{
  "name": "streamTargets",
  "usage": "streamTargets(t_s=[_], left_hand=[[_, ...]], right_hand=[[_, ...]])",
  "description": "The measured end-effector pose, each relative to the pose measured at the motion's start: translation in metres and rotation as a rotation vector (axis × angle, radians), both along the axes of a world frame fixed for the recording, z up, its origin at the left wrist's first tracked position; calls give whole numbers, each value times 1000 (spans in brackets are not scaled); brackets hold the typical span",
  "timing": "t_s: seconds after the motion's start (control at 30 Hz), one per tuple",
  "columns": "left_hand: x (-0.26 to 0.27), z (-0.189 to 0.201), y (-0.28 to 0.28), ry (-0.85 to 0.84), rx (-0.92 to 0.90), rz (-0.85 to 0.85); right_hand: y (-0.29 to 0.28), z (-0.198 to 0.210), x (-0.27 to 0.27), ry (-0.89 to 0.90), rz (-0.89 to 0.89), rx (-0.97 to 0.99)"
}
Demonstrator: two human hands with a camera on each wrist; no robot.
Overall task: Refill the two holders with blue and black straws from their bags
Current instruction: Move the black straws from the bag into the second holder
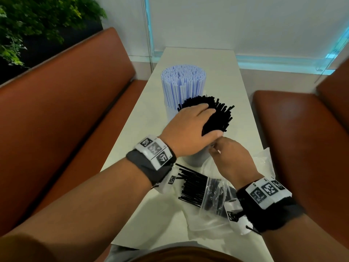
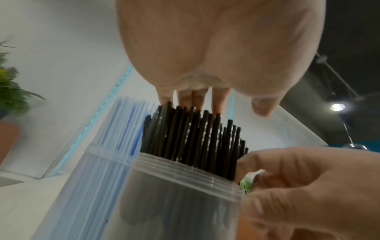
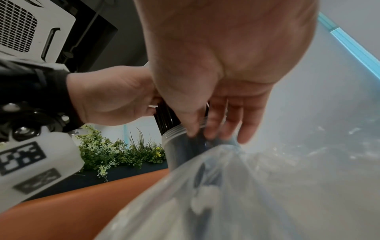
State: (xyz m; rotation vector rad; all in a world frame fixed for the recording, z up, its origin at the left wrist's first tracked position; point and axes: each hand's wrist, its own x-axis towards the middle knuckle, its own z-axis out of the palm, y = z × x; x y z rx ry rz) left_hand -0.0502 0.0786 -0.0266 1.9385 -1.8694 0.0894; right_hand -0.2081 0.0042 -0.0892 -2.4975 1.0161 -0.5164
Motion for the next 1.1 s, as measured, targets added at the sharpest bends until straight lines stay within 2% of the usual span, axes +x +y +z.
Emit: streamTargets(t_s=[0.1,0.17,0.2,0.27,0.3,0.4,0.47,0.6,0.73,0.93,1.1], left_hand=[[10,-4,22,262,-283,53],[14,-16,40,400,-390,132],[13,-24,48,462,-365,165],[7,-43,58,518,-180,184],[3,-55,60,481,-45,150],[-15,-90,61,204,329,-41],[-24,-108,57,96,418,-133],[-40,-123,36,-87,483,-251],[-45,-126,22,-250,545,-274],[-45,-129,18,-202,528,-311],[-34,-124,21,-197,498,-274]], right_hand=[[15,2,-11,-57,-197,-71],[19,-1,-16,97,-310,-63],[20,-4,-17,204,-320,-19],[18,-10,-17,371,-295,57],[17,-12,-16,413,-274,71],[13,-17,-14,430,-226,101],[12,-16,-12,393,-227,122],[10,-15,-17,308,-219,143],[8,-17,-23,275,-200,112],[5,-22,-25,294,-195,115],[4,-22,-22,299,-182,117]])
